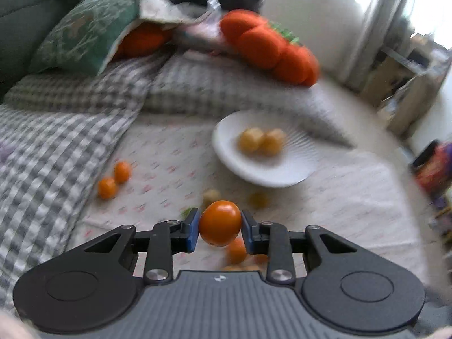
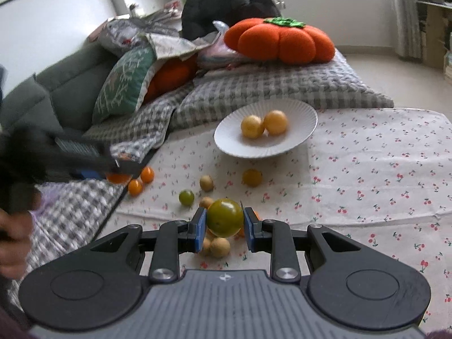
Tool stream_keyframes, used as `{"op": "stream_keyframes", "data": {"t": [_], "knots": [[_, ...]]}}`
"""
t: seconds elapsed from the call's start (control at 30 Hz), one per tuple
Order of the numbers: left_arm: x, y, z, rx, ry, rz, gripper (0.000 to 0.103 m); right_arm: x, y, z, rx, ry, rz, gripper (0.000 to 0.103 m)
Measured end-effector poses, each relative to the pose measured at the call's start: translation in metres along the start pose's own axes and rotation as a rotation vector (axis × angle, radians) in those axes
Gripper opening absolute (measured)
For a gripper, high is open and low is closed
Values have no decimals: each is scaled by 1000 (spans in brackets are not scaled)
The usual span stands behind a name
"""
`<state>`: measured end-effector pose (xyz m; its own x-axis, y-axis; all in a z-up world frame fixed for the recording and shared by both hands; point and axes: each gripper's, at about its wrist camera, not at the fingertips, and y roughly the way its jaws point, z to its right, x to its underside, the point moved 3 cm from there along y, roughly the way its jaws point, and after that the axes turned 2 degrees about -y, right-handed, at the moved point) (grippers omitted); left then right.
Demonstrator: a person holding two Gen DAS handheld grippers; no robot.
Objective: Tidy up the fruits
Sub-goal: 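Carry the orange with the left tool while the right tool carries the green fruit to the plate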
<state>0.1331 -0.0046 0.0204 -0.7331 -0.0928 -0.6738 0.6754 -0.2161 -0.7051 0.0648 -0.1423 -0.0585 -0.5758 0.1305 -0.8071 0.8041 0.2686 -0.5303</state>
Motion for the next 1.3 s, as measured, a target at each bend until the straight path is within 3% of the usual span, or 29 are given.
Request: {"op": "stream_keyframes", "data": {"t": [0.2, 0.37, 0.53, 0.77, 0.93, 1.3], "knots": [[-14, -7, 2, 66, 4, 50, 18, -11, 0, -1, 47, 12, -14, 25], [-23, 6, -14, 125, -50, 40, 18, -47, 4, -1, 95, -26, -45, 25], [-37, 24, -19, 104, -59, 29, 18, -86, 23, 2, 107, -118, -36, 25], [-60, 84, -11, 68, -49, -17, 18, -102, 91, 28, 86, -165, -103, 25], [-73, 130, -3, 56, -38, -47, 18, -115, 125, 47, 63, -175, -105, 25], [-72, 204, 11, 97, -40, -118, 18, -102, 183, 61, 37, -307, -167, 25]]}}
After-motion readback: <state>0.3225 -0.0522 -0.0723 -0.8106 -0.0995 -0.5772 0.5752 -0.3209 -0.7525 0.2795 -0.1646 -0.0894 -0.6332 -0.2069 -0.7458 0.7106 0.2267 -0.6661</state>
